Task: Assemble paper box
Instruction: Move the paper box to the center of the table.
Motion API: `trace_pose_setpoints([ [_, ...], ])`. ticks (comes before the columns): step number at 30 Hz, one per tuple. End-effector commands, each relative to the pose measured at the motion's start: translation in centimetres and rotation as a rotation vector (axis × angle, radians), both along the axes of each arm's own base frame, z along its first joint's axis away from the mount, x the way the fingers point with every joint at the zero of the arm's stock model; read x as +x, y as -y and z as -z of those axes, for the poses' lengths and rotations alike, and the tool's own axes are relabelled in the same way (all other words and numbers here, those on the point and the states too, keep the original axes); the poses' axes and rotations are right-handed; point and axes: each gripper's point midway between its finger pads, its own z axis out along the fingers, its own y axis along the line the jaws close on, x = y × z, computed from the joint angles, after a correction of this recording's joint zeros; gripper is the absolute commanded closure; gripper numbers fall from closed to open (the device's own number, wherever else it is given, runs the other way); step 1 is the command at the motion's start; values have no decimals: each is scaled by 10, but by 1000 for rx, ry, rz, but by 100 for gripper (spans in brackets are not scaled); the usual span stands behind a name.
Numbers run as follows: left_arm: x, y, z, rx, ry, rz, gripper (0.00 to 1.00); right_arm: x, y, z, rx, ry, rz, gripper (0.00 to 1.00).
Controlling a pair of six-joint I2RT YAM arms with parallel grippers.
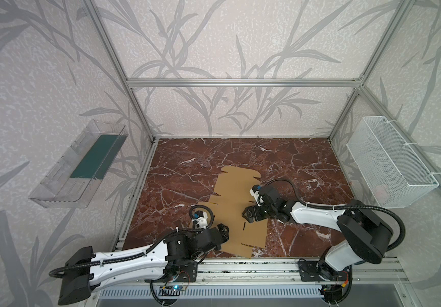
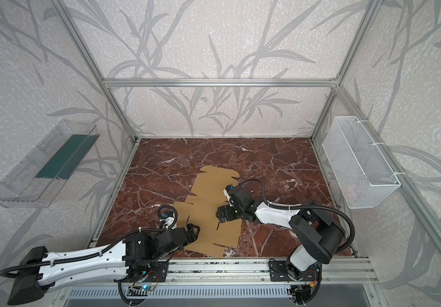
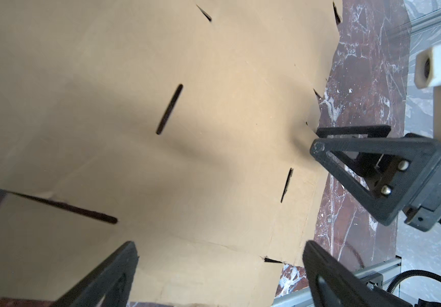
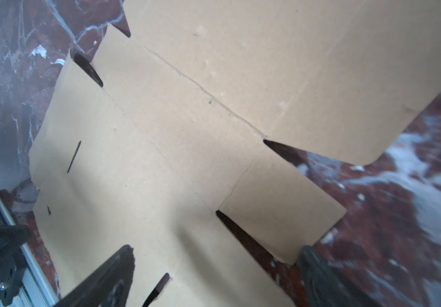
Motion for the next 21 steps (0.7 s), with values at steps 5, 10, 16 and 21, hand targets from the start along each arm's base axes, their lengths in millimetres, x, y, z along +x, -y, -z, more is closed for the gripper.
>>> trace_pose_setpoints([
  [5,-1,-13,4,40,12,-15,3,14,-13,-2,-79,-13,-29,4],
  [10,2,-32,-9,69,58,-41,3,21,-14,-32,-87,44,-33,4],
  [16,9,-64,-32,130,154,-89,3,-31,-13,-42,-84,52,-12,4],
  [21,12,-84,-43,165,200,-114,3,-78,-5,-42,-54,43,66,4],
])
